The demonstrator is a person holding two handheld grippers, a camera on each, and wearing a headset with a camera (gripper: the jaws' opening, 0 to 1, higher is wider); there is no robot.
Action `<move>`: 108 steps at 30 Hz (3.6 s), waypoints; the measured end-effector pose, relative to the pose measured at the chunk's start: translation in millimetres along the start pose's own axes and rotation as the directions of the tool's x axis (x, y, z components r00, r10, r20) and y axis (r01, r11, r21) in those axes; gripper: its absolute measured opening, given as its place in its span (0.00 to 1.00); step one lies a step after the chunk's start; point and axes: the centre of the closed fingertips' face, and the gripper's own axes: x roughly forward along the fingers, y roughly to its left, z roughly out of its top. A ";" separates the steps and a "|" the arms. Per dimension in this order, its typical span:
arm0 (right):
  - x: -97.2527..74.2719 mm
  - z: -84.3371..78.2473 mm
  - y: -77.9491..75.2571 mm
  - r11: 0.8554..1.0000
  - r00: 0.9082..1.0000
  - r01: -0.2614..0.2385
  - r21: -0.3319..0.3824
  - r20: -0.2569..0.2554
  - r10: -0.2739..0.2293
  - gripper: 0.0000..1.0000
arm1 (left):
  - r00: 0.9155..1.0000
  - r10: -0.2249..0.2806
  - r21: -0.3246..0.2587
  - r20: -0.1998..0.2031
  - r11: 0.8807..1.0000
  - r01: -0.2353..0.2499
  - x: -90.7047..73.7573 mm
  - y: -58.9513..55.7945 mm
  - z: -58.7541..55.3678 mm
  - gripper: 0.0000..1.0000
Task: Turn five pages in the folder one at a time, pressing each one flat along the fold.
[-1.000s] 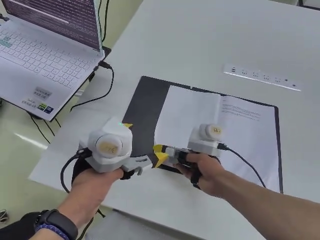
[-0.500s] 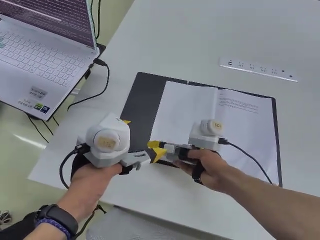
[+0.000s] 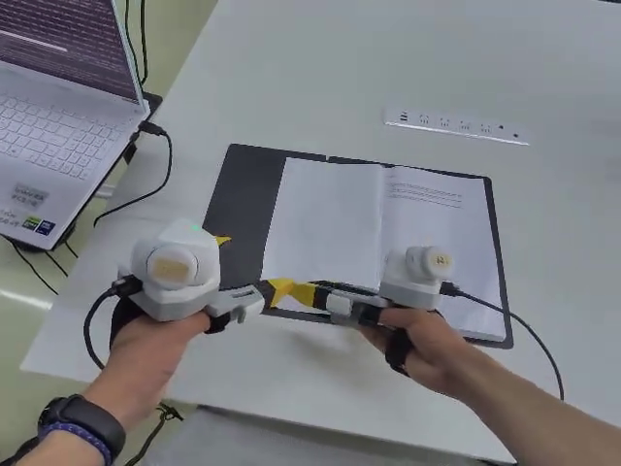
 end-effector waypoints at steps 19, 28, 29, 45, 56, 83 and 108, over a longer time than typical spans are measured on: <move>-79.9 0.5 -24.2 0.986 0.990 0.133 -0.102 0.052 -0.128 0.42 | 0.995 -0.016 0.073 -0.094 0.997 0.023 24.9 -3.5 -18.3 0.41; -115.1 14.3 -36.3 0.979 0.973 0.195 -0.066 0.142 -0.184 0.41 | 0.989 -0.020 0.080 -0.144 0.996 0.032 36.9 -5.4 -36.1 0.29; -117.2 14.7 -37.5 0.978 0.971 0.200 -0.063 0.146 -0.189 0.40 | 0.988 -0.021 0.081 -0.151 0.996 0.034 38.3 -5.6 -38.6 0.28; -151.8 10.1 -59.0 0.965 0.951 0.261 -0.007 0.175 -0.256 0.38 | 0.973 -0.010 0.051 -0.232 0.998 0.023 57.3 2.3 -78.4 0.07; -144.1 6.8 -60.1 0.969 0.959 0.248 0.001 0.142 -0.245 0.36 | 0.970 0.020 0.112 -0.243 0.994 0.008 57.4 8.1 -84.0 0.00; -81.6 72.4 -93.0 0.973 0.954 0.230 0.014 0.195 -0.228 0.06 | 0.974 0.023 -0.009 -0.223 1.000 -0.026 54.6 8.2 -80.4 0.00; -43.2 105.4 -121.0 0.970 0.939 0.215 0.115 0.247 -0.238 0.00 | 0.973 0.016 -0.017 -0.229 1.000 -0.021 55.7 11.0 -82.6 0.00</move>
